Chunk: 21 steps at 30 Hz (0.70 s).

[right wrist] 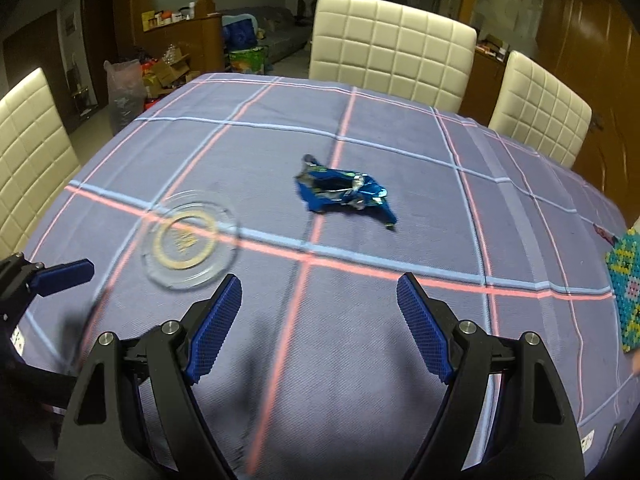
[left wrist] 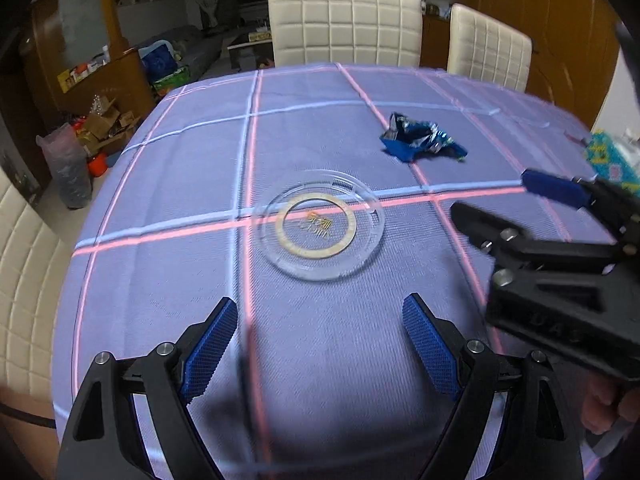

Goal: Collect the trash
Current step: 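Grasp the clear plastic lid with the left tool while the right tool grasps the blue wrapper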

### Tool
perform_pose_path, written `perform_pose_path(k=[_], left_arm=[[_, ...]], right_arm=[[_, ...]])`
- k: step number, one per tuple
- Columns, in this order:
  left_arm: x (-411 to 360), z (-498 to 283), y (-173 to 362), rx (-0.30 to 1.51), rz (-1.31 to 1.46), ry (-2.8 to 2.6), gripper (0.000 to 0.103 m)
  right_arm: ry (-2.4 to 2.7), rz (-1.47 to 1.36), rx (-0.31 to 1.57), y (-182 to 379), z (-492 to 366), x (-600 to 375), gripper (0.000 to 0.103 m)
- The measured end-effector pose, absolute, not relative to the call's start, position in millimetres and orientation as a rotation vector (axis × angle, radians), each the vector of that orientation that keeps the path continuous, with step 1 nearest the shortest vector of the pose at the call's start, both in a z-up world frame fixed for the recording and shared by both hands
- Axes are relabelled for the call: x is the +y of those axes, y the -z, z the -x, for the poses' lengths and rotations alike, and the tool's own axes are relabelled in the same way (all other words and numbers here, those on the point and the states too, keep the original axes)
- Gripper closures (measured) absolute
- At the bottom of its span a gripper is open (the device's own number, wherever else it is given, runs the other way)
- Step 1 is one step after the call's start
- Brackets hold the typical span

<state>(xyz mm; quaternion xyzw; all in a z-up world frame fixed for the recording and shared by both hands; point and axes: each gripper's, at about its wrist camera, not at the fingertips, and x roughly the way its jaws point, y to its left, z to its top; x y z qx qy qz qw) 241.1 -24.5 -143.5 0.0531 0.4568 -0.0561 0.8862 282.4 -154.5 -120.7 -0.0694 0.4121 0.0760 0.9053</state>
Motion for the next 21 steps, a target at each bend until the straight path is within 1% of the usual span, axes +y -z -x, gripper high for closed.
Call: perform_pose_path(k=[5,10,12,13,21], left_arm=[[-29.3,-260.1,155.1,0.979,-0.116,0.103,0.02],[-23.2,-276.0,156.2,0.971,-0.101,0.093,0.02],[-22.3,-288.1,156.0,0.973,-0.098,0.095,0.02],[-21.4,-293.9,155.9,0.976,-0.094,0.093,0.02],[-10.2,-335.5,154.4,0.957,-0.107,0.054,0.02]], right_arm=[[-0.164,0.125,0.878,130.5,-310.1,-163.5,0.023],[-0.15,0.132,0.884,137.6,-340.0,-164.6,0.023],[-0.146,0.127,0.886,138.7,-351.7,-164.0,0.019],[-0.143,0.125,0.884,138.9,-357.6,-163.3,0.019],[-0.144,0.147,0.893,143.6,-391.1,-150.7,0.019]])
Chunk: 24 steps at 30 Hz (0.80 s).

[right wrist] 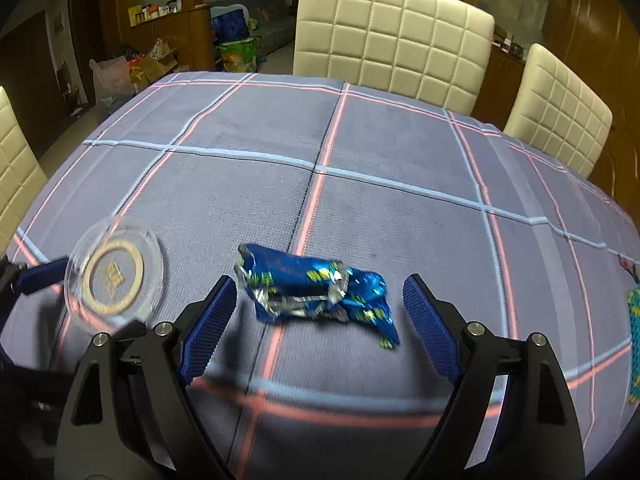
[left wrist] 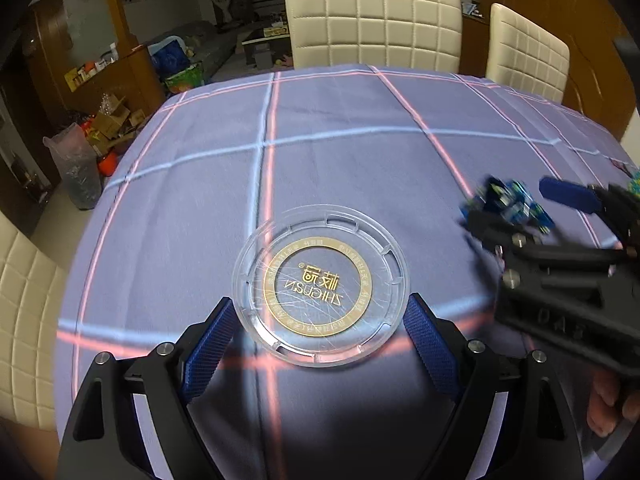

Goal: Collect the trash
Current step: 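Grasp the clear plastic lid with the left tool while the right tool grasps the blue wrapper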

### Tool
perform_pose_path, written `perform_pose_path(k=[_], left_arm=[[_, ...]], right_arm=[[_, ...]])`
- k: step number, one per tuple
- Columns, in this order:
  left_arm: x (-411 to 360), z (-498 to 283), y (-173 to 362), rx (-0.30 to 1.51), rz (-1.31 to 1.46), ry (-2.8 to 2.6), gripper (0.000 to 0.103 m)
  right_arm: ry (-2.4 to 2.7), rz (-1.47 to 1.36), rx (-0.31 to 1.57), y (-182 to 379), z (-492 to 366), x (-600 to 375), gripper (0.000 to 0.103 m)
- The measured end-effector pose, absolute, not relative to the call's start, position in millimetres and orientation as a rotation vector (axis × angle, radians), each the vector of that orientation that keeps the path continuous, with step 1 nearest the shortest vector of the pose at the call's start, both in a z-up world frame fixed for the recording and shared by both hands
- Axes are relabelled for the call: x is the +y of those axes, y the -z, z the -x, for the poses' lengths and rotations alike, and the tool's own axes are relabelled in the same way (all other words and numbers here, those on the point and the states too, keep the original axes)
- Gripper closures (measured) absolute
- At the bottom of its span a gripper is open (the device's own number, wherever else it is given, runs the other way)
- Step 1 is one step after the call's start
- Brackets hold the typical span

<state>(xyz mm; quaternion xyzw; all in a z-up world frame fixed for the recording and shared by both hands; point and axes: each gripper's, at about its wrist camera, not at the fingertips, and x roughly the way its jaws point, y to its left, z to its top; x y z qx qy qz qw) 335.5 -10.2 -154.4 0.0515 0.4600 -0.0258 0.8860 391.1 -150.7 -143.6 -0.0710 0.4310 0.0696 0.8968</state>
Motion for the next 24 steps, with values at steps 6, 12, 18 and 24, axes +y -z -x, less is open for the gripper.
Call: perform_pose_path(k=[6,12,18,24], left_arm=[[-9.4,-344.6,154.2,0.927,-0.117,0.063,0.021],[-10.7,-343.7,153.7,0.902,-0.131,0.071,0.022],[-10.9,-344.3,152.9,0.905,-0.126,0.067,0.023],[-4.4,-335.9,147.8,0.896,-0.105,0.06,0.023]], right_arm=[[-0.155,0.102,0.931,151.4,-402.2,-152.4,0.025],[-0.146,0.12,0.921,150.8,-396.7,-152.9,0.034],[-0.14,0.126,0.92,150.6,-389.5,-155.6,0.036],[-0.139,0.112,0.916,145.5,-382.4,-159.4,0.036]])
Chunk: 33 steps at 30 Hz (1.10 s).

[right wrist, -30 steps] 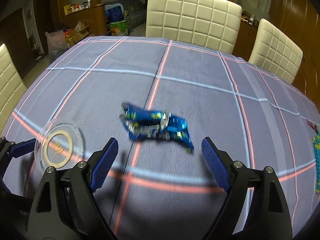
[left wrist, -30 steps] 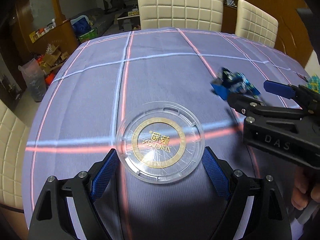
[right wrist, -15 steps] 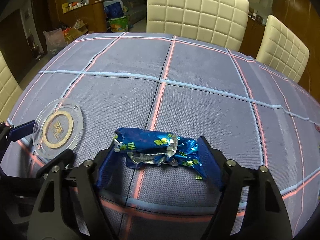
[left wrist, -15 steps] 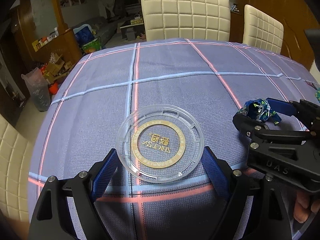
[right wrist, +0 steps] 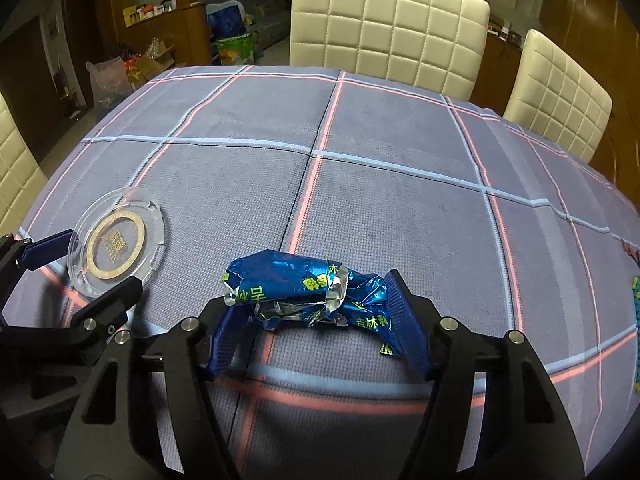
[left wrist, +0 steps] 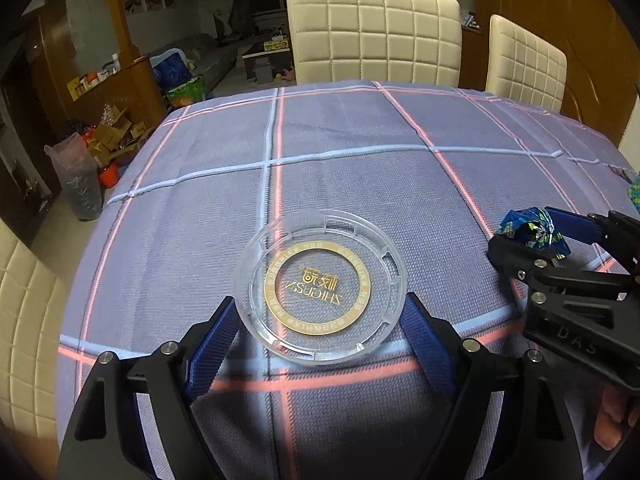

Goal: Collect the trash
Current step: 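Grasp the clear plastic lid with the left tool while the right tool grasps the blue wrapper, then carry lid and wrapper to the clear bin and open the left tool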

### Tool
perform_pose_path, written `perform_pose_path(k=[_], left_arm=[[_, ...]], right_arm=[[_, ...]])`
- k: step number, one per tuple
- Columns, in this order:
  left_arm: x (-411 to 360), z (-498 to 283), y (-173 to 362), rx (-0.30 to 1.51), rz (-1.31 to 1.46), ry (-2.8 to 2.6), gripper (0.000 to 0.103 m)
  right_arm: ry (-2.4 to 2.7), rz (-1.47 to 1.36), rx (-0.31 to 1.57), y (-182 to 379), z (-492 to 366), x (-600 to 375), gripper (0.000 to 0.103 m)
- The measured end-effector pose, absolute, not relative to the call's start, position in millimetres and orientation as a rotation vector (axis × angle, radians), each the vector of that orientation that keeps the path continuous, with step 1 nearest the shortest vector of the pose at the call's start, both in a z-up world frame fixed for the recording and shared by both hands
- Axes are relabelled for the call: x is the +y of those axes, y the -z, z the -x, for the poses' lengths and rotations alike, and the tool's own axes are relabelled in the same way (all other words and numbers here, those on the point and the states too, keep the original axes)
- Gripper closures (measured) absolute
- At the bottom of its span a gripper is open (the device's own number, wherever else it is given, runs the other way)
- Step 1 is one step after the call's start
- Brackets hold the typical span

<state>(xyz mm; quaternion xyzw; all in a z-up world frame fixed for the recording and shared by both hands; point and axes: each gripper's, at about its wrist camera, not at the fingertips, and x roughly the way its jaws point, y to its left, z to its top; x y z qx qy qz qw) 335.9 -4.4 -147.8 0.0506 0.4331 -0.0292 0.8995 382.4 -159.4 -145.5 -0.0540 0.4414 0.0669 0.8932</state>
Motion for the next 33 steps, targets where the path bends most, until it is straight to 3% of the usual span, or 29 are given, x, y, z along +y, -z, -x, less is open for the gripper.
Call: perform_pose_path(k=[16,33], left_arm=[[43.9,-240.8,90.9,0.766,-0.085,0.031,0.024],[161.3,-129.7,69.8,0.688,-0.032,-0.166,0.023]], right_arm=[[-0.194,0.158,0.834,95.9,-303.6,-119.7,0.037],[-0.426,0.302,0.744,65.5,-210.0,24.0,0.037]])
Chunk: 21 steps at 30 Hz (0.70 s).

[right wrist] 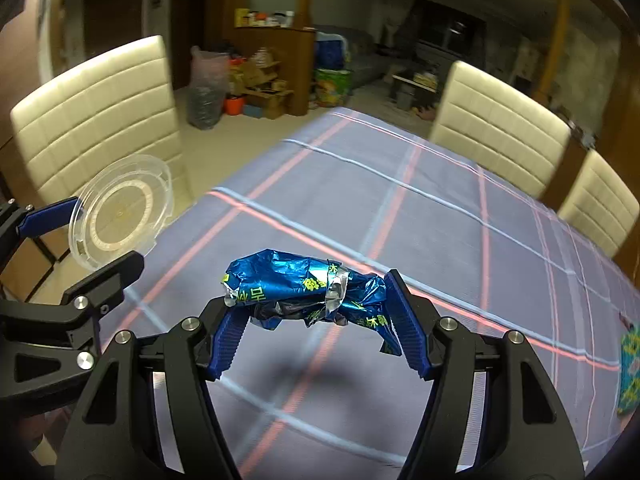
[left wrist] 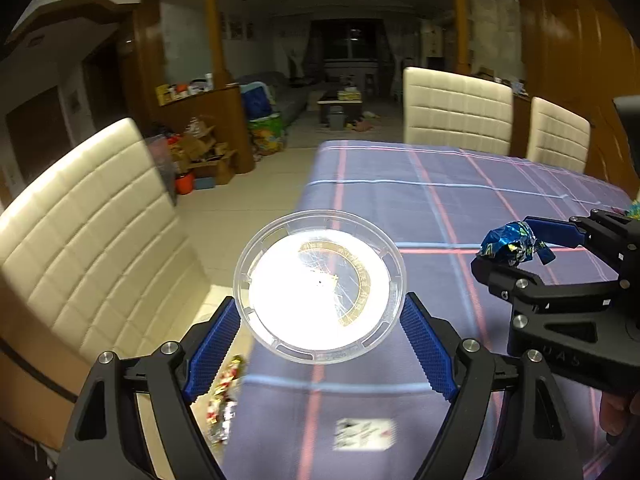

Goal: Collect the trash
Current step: 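Carry lid and wrapper to the clear bin and open the left tool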

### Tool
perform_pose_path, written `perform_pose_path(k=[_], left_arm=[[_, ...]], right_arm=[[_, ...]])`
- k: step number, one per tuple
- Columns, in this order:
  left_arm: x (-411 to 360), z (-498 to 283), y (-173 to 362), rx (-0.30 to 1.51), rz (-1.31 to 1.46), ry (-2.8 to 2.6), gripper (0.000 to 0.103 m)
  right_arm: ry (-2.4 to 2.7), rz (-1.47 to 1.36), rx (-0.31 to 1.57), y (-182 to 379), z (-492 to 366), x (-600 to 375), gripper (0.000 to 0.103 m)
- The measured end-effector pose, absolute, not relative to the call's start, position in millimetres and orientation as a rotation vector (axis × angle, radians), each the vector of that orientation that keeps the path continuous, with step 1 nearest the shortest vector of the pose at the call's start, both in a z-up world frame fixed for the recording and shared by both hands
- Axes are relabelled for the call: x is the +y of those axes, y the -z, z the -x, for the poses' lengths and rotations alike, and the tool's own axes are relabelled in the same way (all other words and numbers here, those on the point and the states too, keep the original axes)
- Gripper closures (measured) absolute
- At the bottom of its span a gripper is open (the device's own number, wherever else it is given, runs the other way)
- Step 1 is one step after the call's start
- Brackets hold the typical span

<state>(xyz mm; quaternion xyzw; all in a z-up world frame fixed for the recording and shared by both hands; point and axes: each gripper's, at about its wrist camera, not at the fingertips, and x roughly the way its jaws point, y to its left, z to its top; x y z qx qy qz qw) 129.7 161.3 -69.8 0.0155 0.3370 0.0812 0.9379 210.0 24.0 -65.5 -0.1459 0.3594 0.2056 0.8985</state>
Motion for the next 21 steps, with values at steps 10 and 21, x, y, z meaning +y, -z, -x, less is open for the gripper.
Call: perform_pose_path(k=[10,21], left_arm=[[230.7,-91.3,71.2,0.666,0.007,-0.3,0.023],[285.8,-82.2,84.7,0.69,0.091,-0.375,0.023]], right_arm=[[-0.54,0.398,0.706,58.2,-180.2,103.7,0.037],[-0.602,0.442,0.682,53.6,-175.6,159.8,0.037]])
